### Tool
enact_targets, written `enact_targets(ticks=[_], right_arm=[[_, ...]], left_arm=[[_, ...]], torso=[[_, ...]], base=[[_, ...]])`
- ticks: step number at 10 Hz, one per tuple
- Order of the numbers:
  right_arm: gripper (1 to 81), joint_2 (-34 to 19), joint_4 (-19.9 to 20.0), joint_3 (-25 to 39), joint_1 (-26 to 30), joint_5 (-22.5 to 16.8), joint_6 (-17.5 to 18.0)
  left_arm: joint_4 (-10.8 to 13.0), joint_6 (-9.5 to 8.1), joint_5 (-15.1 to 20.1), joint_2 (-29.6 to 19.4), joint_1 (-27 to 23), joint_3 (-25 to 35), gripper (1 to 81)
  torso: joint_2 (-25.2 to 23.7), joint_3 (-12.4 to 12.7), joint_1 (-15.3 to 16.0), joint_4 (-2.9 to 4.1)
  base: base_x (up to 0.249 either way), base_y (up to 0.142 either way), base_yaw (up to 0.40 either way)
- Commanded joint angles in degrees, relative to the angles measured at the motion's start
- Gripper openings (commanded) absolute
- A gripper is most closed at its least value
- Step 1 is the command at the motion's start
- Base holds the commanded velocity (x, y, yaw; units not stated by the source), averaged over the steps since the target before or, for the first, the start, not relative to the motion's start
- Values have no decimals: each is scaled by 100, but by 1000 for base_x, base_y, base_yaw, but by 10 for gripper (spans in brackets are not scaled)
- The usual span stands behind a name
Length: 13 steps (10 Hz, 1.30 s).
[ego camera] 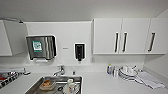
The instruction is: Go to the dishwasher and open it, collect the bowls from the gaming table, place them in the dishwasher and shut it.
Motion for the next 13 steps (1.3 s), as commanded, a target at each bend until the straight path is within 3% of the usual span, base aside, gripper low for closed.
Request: enact_targets(ticks=[1, 3, 4, 5, 7, 12, 13], right_arm=[[811, -449, 70, 289, 583, -170, 98], [811, -571, 70, 473, 714, -161, 107], [811, -606, 70, 535, 767, -161, 150], [811, -607, 70, 543, 819, -161, 220], [811, -615, 70, 543, 934, -179, 440], [811, -545, 70, 420, 996, -178, 555], [811, -554, 70, 429, 996, -170, 555]], left_arm=[[670, -1, -330, -975, -265, 804, 811], [687, -1, -462, -1115, -256, 840, 811], [687, 8, -462, -1141, -265, 831, 811], [739, 17, -488, -1159, -265, 822, 811], [1170, -45, -787, -1133, -265, 909, 811], [1153, -54, -787, -712, -265, 612, 811], [1153, -54, -787, -632, -265, 550, 811]], torso=[[-556, -520, 358, 0], [-964, -905, 618, 0], [-1176, -978, 754, 0], [-1371, -752, 879, 0], [-1659, -898, 1069, 0], [-2689, -942, 1712, 0], [-2892, -1480, 1838, 0]], base=[[0, 0, 0], [0, 0, 0], [0, 0, 0], [0, 0, 0], [0, 0, 0], [0, 0, 0], [0, 0, 0]])
